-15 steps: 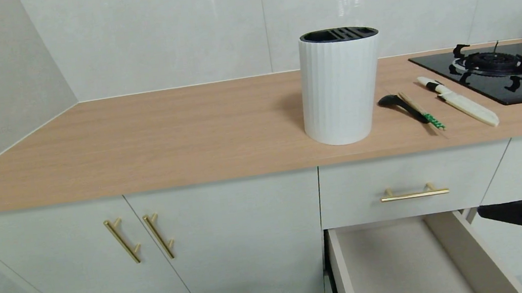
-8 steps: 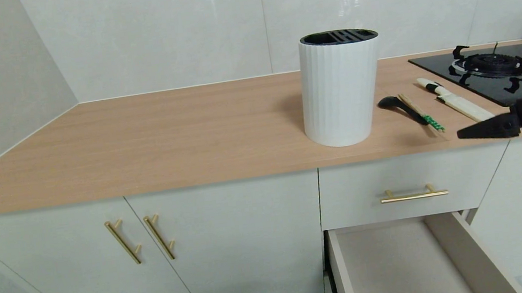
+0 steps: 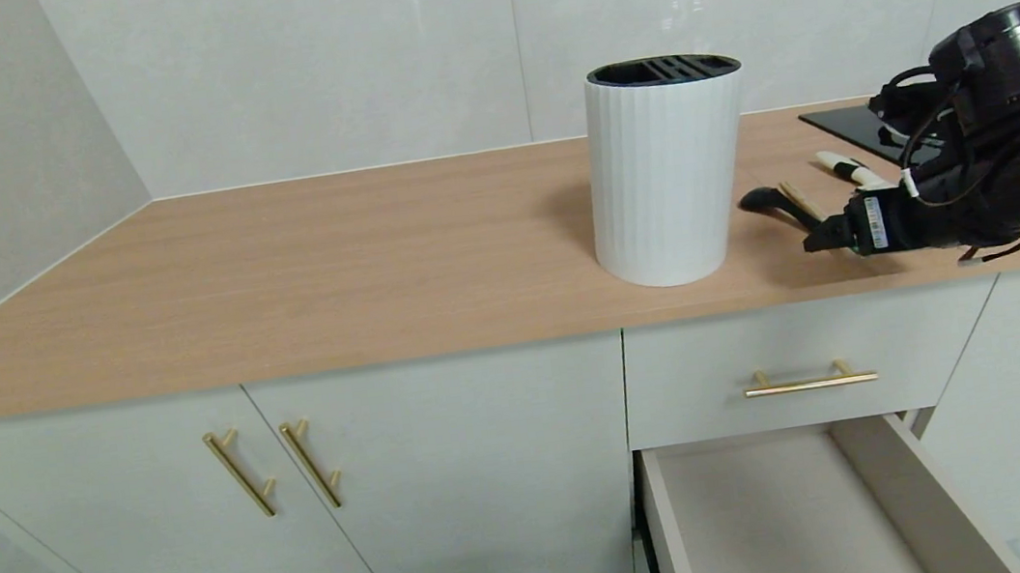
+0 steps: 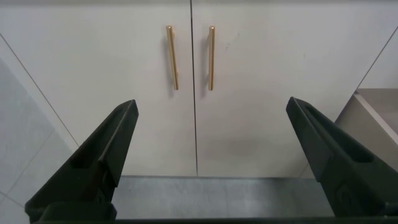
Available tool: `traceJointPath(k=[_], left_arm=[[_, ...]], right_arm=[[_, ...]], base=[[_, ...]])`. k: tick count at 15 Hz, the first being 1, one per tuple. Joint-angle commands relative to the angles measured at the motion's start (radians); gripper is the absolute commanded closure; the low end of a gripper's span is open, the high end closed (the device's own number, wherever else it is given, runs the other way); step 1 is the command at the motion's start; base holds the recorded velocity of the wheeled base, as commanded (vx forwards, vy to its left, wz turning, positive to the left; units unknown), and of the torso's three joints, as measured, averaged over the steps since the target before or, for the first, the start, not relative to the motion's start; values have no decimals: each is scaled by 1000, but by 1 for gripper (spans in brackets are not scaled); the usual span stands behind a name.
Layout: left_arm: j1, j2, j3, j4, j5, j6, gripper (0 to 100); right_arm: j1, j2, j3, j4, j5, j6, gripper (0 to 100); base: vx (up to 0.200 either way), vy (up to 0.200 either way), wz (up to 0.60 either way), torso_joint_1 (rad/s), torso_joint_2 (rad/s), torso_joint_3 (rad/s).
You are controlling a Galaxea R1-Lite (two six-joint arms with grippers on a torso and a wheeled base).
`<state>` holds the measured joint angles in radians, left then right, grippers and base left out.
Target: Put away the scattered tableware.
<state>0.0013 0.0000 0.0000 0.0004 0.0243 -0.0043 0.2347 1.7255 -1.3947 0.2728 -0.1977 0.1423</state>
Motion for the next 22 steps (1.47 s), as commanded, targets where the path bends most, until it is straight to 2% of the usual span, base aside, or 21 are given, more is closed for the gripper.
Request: traceJointPath(k=[1, 6, 7, 14, 19, 20, 21, 22], left_arm=[[0, 0, 0, 0, 0, 0, 0], [0, 0, 0, 0, 0, 0, 0], [0, 0, 0, 1, 0, 0, 0], [0, 0, 0, 0, 0, 0, 0], [0, 0, 0, 0, 0, 0, 0], [0, 0, 0, 0, 0, 0, 0], [0, 0, 0, 0, 0, 0, 0], [0, 0, 0, 0, 0, 0, 0]], right_arm=[[-9, 55, -1, -7, -3, 0, 0], [-31, 63, -3, -35, -3, 0, 0], [-31, 66, -1, -35, -2, 2, 100], [-31, 17, 3, -37, -3, 5, 100], [-14, -224, 109, -30, 6, 34, 100], [20, -320, 181, -29, 14, 40, 100], [32, -365, 200, -26, 14, 42, 100], [55, -460, 233, 36, 15, 42, 100]], base=[[0, 0, 0, 0, 0, 0], [0, 0, 0, 0, 0, 0], [0, 0, 0, 0, 0, 0], [0, 0, 0, 0, 0, 0], [0, 0, 0, 0, 0, 0], [0, 0, 0, 0, 0, 0], [0, 0, 0, 0, 0, 0], [0, 0, 0, 0, 0, 0]])
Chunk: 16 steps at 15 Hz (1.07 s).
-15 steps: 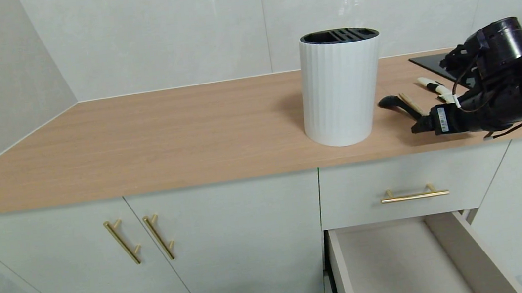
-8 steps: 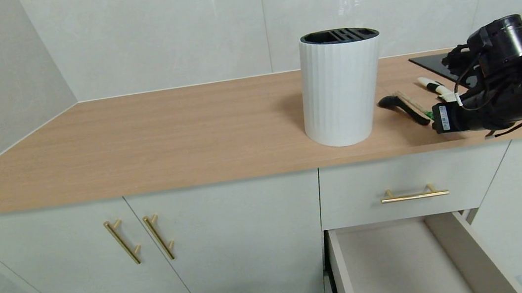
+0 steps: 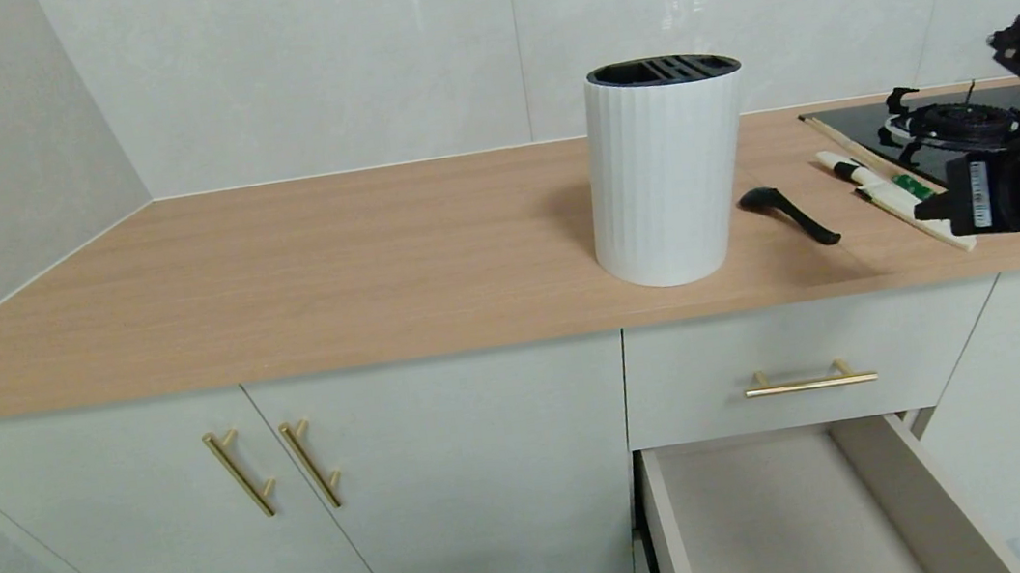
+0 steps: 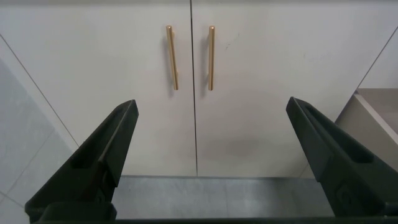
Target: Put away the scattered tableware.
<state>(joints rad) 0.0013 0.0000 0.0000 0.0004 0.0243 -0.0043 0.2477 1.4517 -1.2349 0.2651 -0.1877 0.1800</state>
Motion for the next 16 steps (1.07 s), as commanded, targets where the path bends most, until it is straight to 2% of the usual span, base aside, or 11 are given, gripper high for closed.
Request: traceJointPath(k=[1, 3, 7, 10, 16], left_arm=[[0, 0, 0, 1, 0, 0, 0], [2, 0, 0, 0, 0, 0, 0], [2, 0, 0, 1, 0, 0, 0], [0, 0, 0, 0, 0, 0, 0], [0, 0, 0, 0, 0, 0, 0]], right_arm=[[65, -266, 135, 75, 13, 4, 100], [157, -396, 276, 14, 14, 9, 100], [157, -524, 448, -27, 13, 1, 100], [159, -513, 473, -23, 16, -16, 100], [160, -534, 526, -23, 20, -119, 100]], base=[[0, 0, 0, 0, 0, 0], [0, 0, 0, 0, 0, 0], [0, 0, 0, 0, 0, 0], [0, 0, 0, -17, 50, 37], [0, 0, 0, -137, 404, 266]])
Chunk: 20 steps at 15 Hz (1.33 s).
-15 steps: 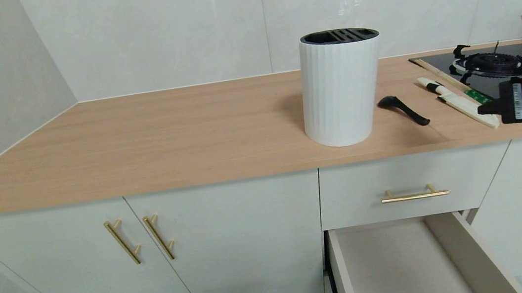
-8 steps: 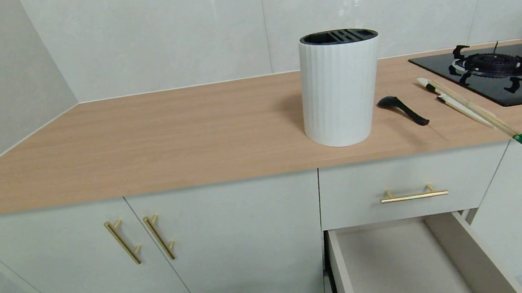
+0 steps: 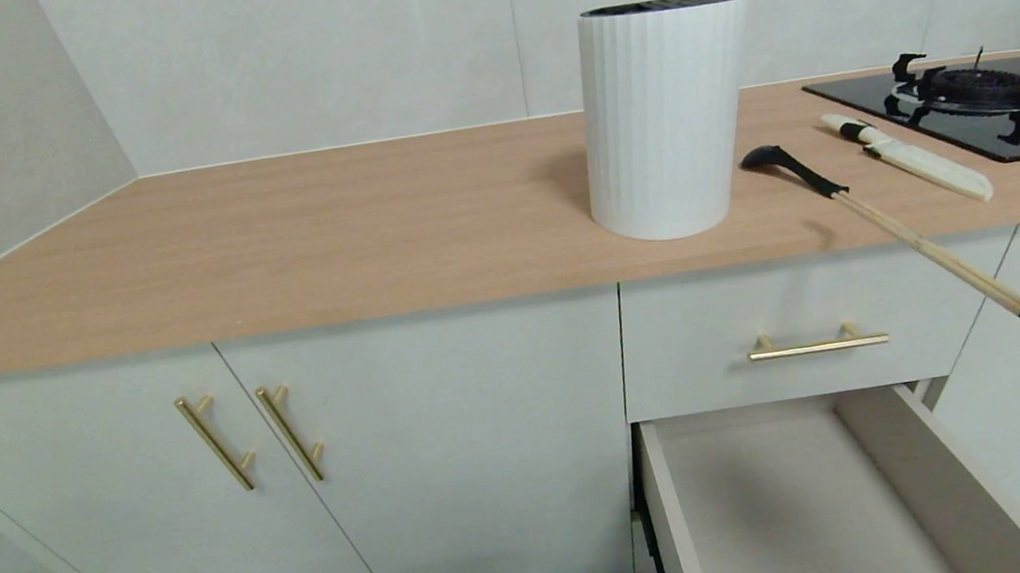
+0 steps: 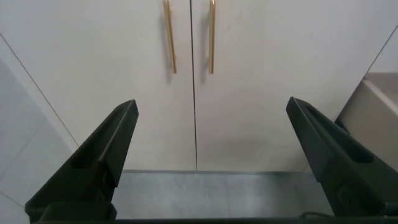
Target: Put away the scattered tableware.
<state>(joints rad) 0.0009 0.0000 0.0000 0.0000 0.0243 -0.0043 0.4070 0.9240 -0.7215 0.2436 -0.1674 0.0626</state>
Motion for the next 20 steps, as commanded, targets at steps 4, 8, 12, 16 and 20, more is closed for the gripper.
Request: traceJointPath(k=[4, 8, 12, 16, 20], left_arm=[[1, 0, 0, 0, 0, 0, 0], [1, 0, 0, 0, 0, 0, 0], [1, 0, 0, 0, 0, 0, 0], [1, 0, 0, 0, 0, 0, 0], [1, 0, 0, 0, 0, 0, 0]], right_arm=[[1, -45, 50, -1, 75, -78, 100], [4, -47, 111, -1, 146, -150, 100], [6, 13, 160, -3, 263, -179, 100], [52, 233, 221, -18, 273, -162, 100], [50, 512, 235, -142, 259, -93, 100]], base=[[0, 0, 0, -128, 452, 322], [0, 0, 0, -50, 249, 182], [0, 0, 0, -3, 23, 22], [0, 0, 0, 0, 0, 0], [0, 0, 0, 0, 0, 0]])
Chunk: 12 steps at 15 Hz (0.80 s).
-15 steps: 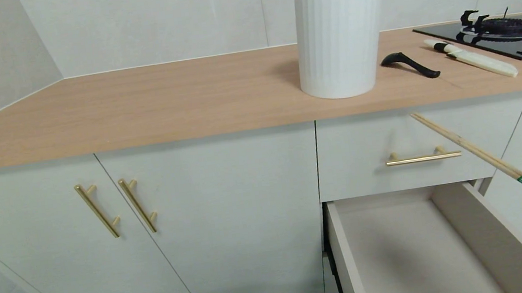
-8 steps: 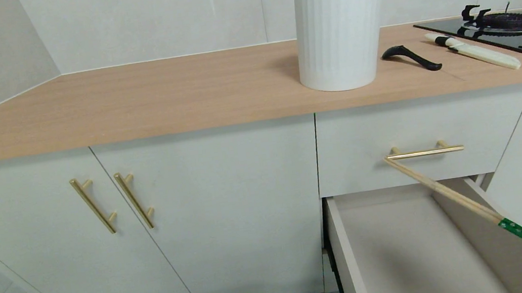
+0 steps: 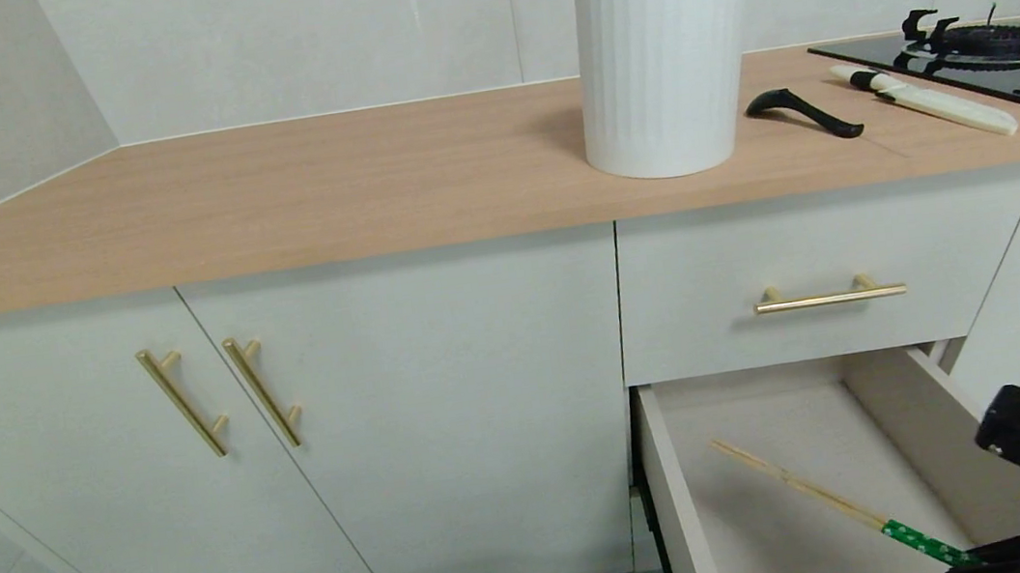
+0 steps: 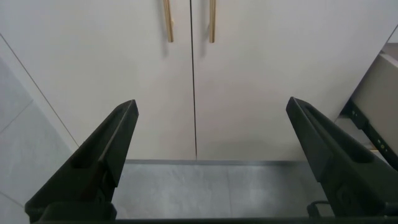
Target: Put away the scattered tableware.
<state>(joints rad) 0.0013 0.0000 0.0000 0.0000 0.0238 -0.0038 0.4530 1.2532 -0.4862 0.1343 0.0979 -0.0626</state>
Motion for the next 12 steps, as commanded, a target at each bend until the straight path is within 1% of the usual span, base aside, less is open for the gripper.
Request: traceJointPath(k=[1, 2, 4, 7, 9, 12], left_arm=[[0, 0, 0, 2, 1, -1, 0], [0, 0, 0, 0, 1, -1, 0], [0, 0, 0, 2, 1, -1, 0], [0, 0, 0, 2, 1, -1, 0], [0, 0, 0, 0, 1, -1, 0], [0, 0, 0, 2, 1, -1, 0]], right_arm=[[4, 316, -71, -28, -33, 145, 100], [4, 408, -117, -35, -40, 208, 100], [-7, 548, -236, -38, -44, 231, 100], [-60, 672, -351, -88, -56, 256, 100], [-60, 755, -361, -156, -93, 276, 100], [-42, 868, -290, -364, -210, 323, 100]], base=[[0, 0, 0, 0, 0, 0], [0, 0, 0, 0, 0, 0], [0, 0, 0, 0, 0, 0], [0, 0, 0, 0, 0, 0], [0, 0, 0, 0, 0, 0], [0, 0, 0, 0, 0, 0]])
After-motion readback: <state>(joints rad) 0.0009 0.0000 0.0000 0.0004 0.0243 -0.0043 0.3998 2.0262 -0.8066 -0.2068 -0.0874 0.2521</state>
